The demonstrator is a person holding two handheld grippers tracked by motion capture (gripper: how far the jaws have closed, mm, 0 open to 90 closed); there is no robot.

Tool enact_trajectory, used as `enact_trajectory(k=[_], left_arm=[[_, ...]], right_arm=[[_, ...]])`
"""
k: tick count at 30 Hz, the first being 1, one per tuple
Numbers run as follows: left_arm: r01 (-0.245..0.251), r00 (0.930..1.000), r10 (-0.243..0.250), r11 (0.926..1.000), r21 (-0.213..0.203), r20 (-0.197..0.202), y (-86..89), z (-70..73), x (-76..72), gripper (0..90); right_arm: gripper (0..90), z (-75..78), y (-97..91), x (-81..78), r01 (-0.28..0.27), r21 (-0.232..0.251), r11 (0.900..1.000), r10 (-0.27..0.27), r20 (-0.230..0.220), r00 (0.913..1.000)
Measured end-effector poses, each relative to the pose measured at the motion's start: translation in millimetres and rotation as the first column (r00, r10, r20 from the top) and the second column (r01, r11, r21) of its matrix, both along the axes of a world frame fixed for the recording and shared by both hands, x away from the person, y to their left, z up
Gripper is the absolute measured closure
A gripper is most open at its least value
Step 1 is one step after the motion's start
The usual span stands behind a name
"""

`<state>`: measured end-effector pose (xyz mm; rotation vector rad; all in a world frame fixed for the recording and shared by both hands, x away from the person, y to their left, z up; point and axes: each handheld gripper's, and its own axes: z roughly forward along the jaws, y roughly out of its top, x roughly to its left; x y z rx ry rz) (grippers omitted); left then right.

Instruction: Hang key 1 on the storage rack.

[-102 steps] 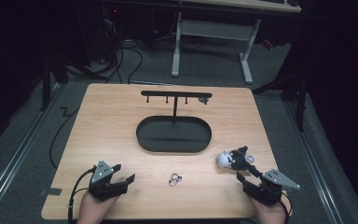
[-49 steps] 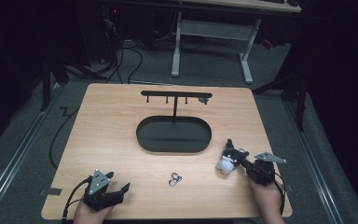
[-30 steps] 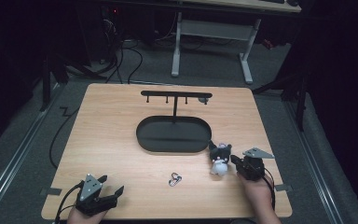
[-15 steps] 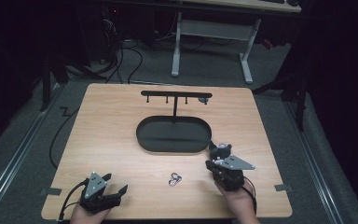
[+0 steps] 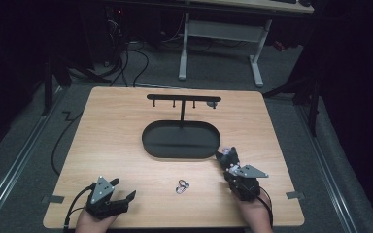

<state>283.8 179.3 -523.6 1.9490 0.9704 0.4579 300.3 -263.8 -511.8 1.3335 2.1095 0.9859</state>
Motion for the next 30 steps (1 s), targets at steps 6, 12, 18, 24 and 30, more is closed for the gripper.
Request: enact_trajectory(k=[6, 12, 18, 24, 30], left_arm=[[0.032, 0.9995, -0.032, 0.9995, -0.002, 0.004, -9.7, 0.9, 6.3, 24.1], [0.050, 0.9987, -0.050, 0.9987, -0.005, 0.005, -14.9, 1.8, 9.9, 24.0], [0.049, 0.9985, -0.047, 0.9971, -0.059, 0.029, -17.1, 16.8, 5.4, 24.4], [0.058, 0.9977, -0.056, 0.9975, -0.040, 0.038, -10.7, 25.2, 1.1, 25.3], [0.022, 0.9994, -0.020, 0.9965, -0.081, 0.028, -2.1, 10.0, -2.0, 26.4]], right_arm=[[88.4, 0.6, -20.4, -7.5, 0.067, 0.001, 0.9978, -0.067, 0.001, 0.9978], [86.4, -0.5, -27.5, -11.3, 0.064, 0.027, 0.9976, -0.064, -0.008, 0.9979], [79.5, -0.9, -24.0, -13.0, 0.027, 0.038, 0.9989, -0.026, -0.019, 0.9995], [76.3, -1.2, -27.0, -16.3, -0.001, 0.049, 0.9988, 0.002, -0.018, 0.9998], [71.9, -2.4, -27.8, -17.0, -0.004, 0.064, 0.9979, 0.006, -0.026, 0.9996]])
